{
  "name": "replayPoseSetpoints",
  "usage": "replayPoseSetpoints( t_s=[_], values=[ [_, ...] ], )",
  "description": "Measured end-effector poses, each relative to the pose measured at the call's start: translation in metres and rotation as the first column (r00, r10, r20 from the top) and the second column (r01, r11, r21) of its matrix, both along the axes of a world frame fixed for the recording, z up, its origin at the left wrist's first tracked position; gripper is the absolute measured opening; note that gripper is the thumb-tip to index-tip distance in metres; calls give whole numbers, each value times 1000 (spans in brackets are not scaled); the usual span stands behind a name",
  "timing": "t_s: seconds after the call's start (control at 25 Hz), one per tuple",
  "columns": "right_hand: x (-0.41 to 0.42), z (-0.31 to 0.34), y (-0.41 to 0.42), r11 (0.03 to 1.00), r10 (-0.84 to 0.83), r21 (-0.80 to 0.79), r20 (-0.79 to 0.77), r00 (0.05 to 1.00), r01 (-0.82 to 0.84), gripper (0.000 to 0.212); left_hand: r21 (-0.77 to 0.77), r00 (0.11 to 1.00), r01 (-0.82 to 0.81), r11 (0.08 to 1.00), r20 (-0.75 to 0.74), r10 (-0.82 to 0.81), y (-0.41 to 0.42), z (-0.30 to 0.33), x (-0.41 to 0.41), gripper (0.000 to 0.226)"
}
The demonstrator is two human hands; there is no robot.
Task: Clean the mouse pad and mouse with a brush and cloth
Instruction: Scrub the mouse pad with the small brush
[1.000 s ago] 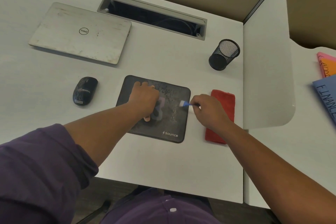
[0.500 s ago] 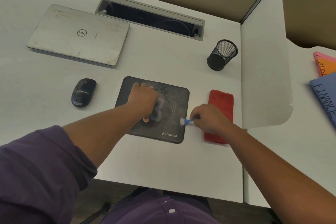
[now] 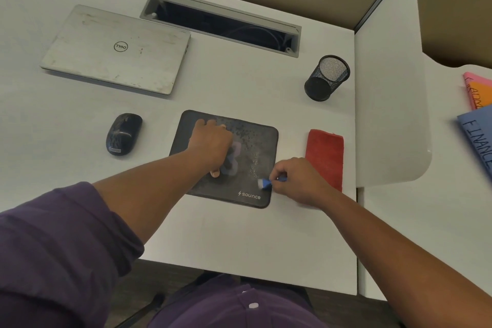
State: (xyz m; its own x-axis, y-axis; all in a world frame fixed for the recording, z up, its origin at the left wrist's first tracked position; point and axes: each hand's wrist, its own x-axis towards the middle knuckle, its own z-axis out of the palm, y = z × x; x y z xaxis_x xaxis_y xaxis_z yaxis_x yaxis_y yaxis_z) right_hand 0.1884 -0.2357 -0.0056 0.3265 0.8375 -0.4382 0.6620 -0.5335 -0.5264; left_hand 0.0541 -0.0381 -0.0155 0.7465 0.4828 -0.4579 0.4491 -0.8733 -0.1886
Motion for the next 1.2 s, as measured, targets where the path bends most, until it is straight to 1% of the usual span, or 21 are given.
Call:
replayPoseSetpoints(
  t_s=[0.08,0.12,0.16,0.24,0.28,0.32,0.36,0.4,0.44,0.48,0.56,0.6,0.72,0.76,0.8,0.84,0.92,0.96,1.0,1.08,1.2],
  values=[
    [4,1,5,980,-169,119,51,984,162,9,0,1000,2,1000,-1,-2,0,1,0,46],
    [5,1,8,973,-203,126,74,976,192,9,1,1000,2,1000,-4,-2,-1,1,1,46],
    [5,1,8,982,-172,93,71,983,165,9,2,1000,4,1000,-2,-4,-1,1,1,46],
    [0,0,4,1000,-3,-16,-2,1000,3,12,3,1000,8,1000,1,-8,-2,1,1,47],
    [-4,0,1,999,29,-24,-37,999,-30,15,4,1000,11,1000,-1,-11,-2,1,1,48],
    [-4,0,1,1000,-18,8,-59,998,18,15,1,1000,10,1000,-5,-10,-2,2,1,49],
    [-1,0,3,990,-114,78,-61,992,119,13,-4,1000,5,1000,-8,-5,-1,2,0,50],
    [1,1,4,970,-201,134,-34,979,204,11,-9,1000,0,1000,-11,-1,-1,2,0,50],
    [2,2,7,965,-226,137,1,974,224,11,-10,1000,-3,1000,-13,3,-2,2,0,49],
    [1,3,7,980,-179,89,27,983,176,11,-9,1000,-6,1000,-13,5,-2,2,1,49],
    [-6,0,4,999,-7,-33,-13,1000,7,12,-7,1000,-8,1000,-13,8,-2,3,1,49],
    [-10,1,4,999,4,-33,-33,999,-5,13,-7,1000,-8,1000,-13,8,-2,3,0,49],
    [-1,3,10,957,-257,139,10,966,253,10,-6,1000,-7,1000,-13,7,-2,3,0,51],
    [1,4,11,951,-284,143,51,958,274,10,-6,1000,-5,1000,-16,5,-2,4,0,51],
    [-1,5,12,965,-251,99,82,964,243,10,-6,1000,-2,1000,-18,2,-3,5,0,51],
    [-4,5,12,985,-170,29,75,983,168,11,-7,1000,0,1000,-20,-1,-3,6,0,50],
    [-13,4,8,997,-15,-81,-27,1000,12,13,-13,1000,4,1000,-21,-4,-2,6,0,49],
    [-15,4,7,997,-11,-82,-71,997,5,14,-16,1000,4,1000,-19,-4,-2,6,0,48],
    [-13,6,7,997,-59,-46,-82,995,55,14,-16,1000,3,1000,-16,-3,-2,6,0,48],
    [-4,9,13,984,-162,72,-5,987,162,14,-18,1000,-2,1000,-17,2,-2,6,1,46],
    [3,10,20,968,-183,191,95,978,163,13,-15,1000,0,1000,-15,0,-2,5,0,45]
  ],
)
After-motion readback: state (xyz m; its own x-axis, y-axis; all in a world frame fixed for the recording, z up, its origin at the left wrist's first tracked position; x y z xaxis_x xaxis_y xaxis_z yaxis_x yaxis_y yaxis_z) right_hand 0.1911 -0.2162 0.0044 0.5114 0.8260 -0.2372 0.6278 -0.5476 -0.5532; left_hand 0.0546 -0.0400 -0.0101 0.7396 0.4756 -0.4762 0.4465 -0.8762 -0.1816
